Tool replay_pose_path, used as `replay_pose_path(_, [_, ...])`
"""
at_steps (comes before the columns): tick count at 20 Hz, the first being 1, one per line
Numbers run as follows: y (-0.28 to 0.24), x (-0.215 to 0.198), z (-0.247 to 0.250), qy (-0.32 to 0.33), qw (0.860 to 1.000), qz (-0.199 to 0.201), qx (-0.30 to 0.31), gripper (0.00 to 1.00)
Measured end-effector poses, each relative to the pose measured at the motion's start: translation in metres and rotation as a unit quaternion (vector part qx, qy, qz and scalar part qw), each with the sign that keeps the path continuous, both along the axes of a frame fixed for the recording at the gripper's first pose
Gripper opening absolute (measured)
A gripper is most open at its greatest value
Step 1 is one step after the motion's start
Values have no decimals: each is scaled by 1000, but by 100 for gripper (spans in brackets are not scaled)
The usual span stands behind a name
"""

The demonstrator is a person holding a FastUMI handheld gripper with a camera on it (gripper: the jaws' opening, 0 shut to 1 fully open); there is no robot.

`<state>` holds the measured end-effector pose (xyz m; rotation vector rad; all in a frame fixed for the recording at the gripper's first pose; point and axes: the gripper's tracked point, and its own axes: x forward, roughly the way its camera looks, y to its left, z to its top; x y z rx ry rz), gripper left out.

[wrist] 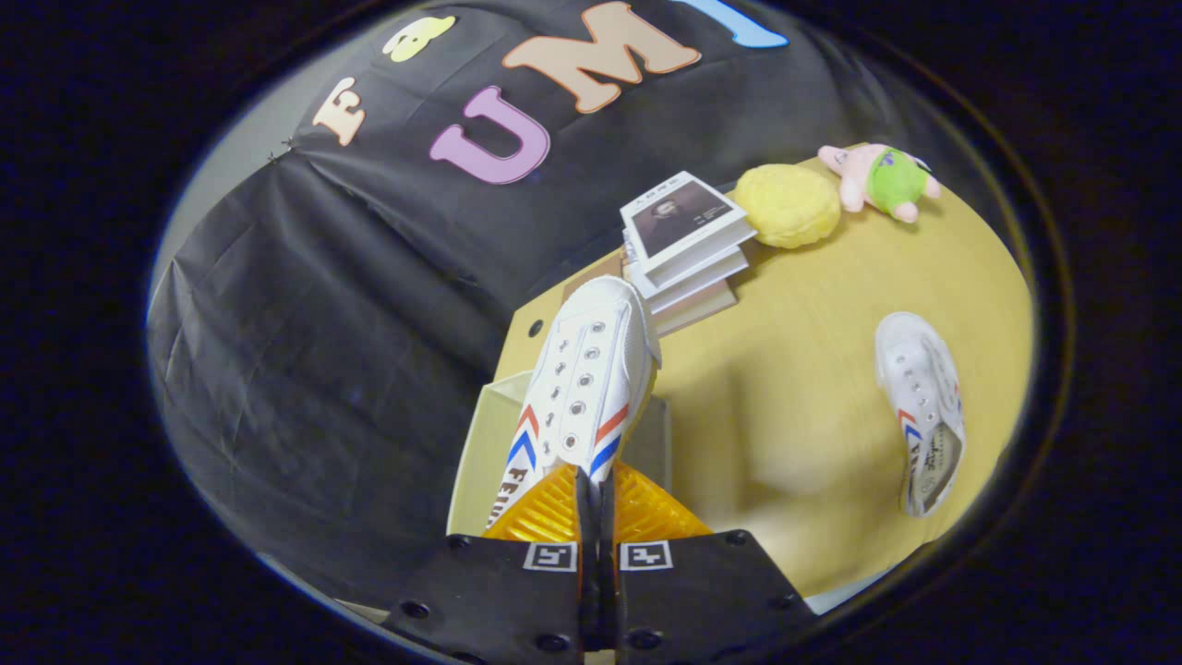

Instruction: Open the storage box then place both shoes into the box .Put the left shoe in first, then the right shoe, with the right side of both shoes facing outward in a uniform manner.

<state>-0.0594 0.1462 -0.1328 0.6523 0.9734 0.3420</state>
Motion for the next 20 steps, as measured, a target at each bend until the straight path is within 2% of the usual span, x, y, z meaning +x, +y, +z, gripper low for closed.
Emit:
replay_pose_path(6, [68, -7, 6, -4, 999, 50, 5, 3])
replay_pose_path(11, [111, -20, -26, 20, 996, 84, -20, 3])
replay_pose_path(20, [148, -34, -86, 78, 989, 94, -80, 3])
